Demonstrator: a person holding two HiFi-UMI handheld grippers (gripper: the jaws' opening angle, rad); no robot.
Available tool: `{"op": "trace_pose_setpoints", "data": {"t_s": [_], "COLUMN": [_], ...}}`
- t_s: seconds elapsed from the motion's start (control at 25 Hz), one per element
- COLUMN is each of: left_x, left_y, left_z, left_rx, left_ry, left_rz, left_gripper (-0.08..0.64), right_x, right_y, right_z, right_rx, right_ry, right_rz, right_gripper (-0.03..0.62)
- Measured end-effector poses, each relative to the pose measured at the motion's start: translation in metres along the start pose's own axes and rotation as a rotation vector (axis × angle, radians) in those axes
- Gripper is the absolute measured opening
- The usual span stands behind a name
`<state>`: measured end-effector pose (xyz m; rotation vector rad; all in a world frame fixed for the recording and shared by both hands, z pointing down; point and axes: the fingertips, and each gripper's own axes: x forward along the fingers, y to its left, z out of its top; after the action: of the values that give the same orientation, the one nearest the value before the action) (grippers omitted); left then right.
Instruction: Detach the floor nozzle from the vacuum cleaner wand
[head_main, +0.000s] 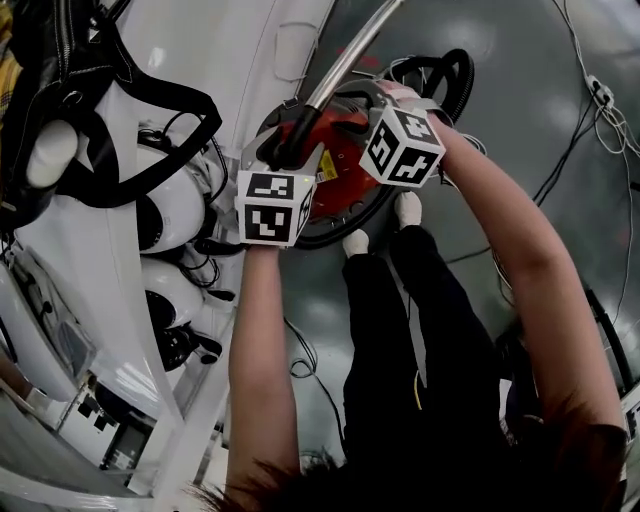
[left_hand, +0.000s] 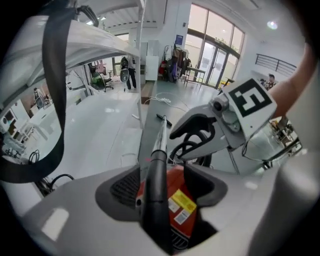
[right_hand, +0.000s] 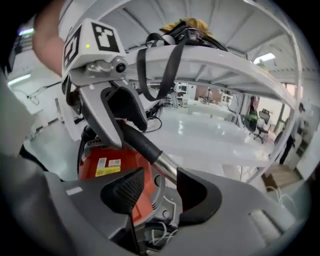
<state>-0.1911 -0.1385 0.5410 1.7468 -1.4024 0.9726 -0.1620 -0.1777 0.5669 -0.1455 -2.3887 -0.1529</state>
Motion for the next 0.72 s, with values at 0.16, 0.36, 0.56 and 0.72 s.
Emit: {"op": "trace_pose_setpoints", "data": {"t_s": [0.16, 0.36, 0.56, 0.72], "left_x": [0.010, 0.020, 0.027, 0.032], "left_y": [-0.002, 0.001, 0.007, -0.007], "left_z": [-0.003, -0.008, -0.013, -0.027], "left_rx": [0.015, -0.050, -0.053, -0.093], "left_ry": [0.021, 0.033, 0.083, 0.132], "left_rz": [0.002, 0.002, -0.006, -0.093], "left_gripper": [0.267, 0.266, 0.158, 0.155], "right_x": [0.010, 0.027, 0.041, 0.048], "right_y": [0.002, 0.006, 0.003, 0.009], "right_z": [0.003, 0.003, 0.000, -0.007], "right_rx": [-0.241, -0.449, -0.569, -0.621], "right_ry": [-0.004, -0.005, 0.006, 0.015], "right_rz": [-0.011, -0.013, -0.044, -0.047], "right_gripper": [0.199, 0.244, 0.252, 0.275]}}
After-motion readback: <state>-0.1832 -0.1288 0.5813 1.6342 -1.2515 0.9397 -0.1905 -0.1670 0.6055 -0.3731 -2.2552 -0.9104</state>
